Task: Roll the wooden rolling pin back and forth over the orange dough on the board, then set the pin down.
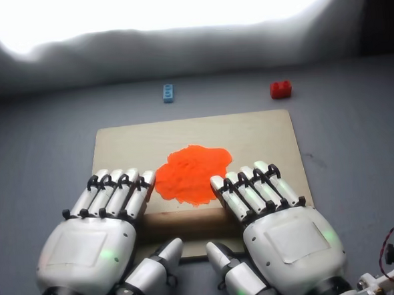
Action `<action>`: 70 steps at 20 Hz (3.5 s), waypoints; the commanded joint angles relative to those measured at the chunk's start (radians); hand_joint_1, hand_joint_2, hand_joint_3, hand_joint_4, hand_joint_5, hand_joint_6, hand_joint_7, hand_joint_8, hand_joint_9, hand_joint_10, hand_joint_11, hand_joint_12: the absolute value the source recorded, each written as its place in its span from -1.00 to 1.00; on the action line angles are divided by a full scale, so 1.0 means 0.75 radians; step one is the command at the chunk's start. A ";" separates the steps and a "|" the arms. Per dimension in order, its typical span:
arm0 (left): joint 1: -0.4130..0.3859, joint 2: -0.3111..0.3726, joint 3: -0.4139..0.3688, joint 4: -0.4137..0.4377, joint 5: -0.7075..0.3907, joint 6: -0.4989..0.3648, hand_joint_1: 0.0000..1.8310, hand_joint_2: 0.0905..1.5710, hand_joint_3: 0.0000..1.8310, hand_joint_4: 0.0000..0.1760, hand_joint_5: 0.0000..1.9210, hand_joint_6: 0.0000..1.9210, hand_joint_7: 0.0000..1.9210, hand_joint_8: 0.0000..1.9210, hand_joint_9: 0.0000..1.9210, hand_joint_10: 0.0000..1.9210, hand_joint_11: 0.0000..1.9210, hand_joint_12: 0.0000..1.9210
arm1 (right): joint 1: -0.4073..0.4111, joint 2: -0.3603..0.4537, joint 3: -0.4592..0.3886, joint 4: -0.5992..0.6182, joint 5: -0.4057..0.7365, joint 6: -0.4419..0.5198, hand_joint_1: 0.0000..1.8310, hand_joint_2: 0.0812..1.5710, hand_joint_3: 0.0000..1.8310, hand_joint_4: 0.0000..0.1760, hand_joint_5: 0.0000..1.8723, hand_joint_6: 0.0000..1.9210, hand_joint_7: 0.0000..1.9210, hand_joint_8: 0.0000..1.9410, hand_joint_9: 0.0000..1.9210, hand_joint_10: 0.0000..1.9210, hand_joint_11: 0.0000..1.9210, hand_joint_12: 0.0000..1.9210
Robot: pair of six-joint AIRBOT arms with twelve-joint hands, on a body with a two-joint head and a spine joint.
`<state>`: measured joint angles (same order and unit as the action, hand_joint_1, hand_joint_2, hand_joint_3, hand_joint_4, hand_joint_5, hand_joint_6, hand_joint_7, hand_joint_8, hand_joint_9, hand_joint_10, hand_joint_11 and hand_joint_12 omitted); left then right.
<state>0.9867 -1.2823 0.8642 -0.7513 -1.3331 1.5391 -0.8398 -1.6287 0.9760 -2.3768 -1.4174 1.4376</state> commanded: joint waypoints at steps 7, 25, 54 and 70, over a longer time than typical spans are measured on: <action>-0.003 -0.012 0.013 0.078 -0.129 0.000 -1.00 0.79 -0.99 -1.00 -1.00 -1.00 -1.00 -1.00 -1.00 -1.00 -1.00 -1.00 | 0.031 -0.037 0.022 -0.084 -0.160 -0.047 -1.00 0.91 -1.00 -1.00 -0.86 -0.99 -0.86 -0.99 -0.88 -0.99 -1.00 -0.88; -0.015 -0.024 0.045 0.077 -0.100 -0.009 -1.00 0.80 -0.99 -1.00 -1.00 -1.00 -1.00 -1.00 -1.00 -1.00 -1.00 -1.00 | 0.012 -0.105 0.129 -0.085 -0.135 -0.028 -1.00 0.87 -1.00 -1.00 -0.86 -1.00 -0.88 -1.00 -0.94 -1.00 -1.00 -0.88; -0.098 -0.045 0.114 0.021 -0.046 -0.018 -1.00 0.82 -0.99 -1.00 -1.00 -1.00 -1.00 -1.00 -1.00 -1.00 -1.00 -1.00 | 0.073 -0.097 0.244 -0.084 -0.110 0.035 -1.00 0.89 -1.00 -1.00 -0.86 -1.00 -0.86 -1.00 -0.90 -1.00 -1.00 -0.87; -0.132 -0.054 0.192 -0.018 -0.032 -0.031 -1.00 0.87 -0.97 -1.00 -1.00 -1.00 -1.00 -1.00 -1.00 -1.00 -1.00 -1.00 | 0.097 -0.097 0.305 -0.034 -0.072 0.057 -1.00 0.90 -1.00 -1.00 -0.82 -0.99 -0.85 -0.99 -0.89 -0.99 -1.00 -0.75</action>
<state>0.8951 -1.3239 1.0016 -0.8249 -1.2568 1.5185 -0.7769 -1.7054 1.2015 -2.3257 -1.3827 1.4776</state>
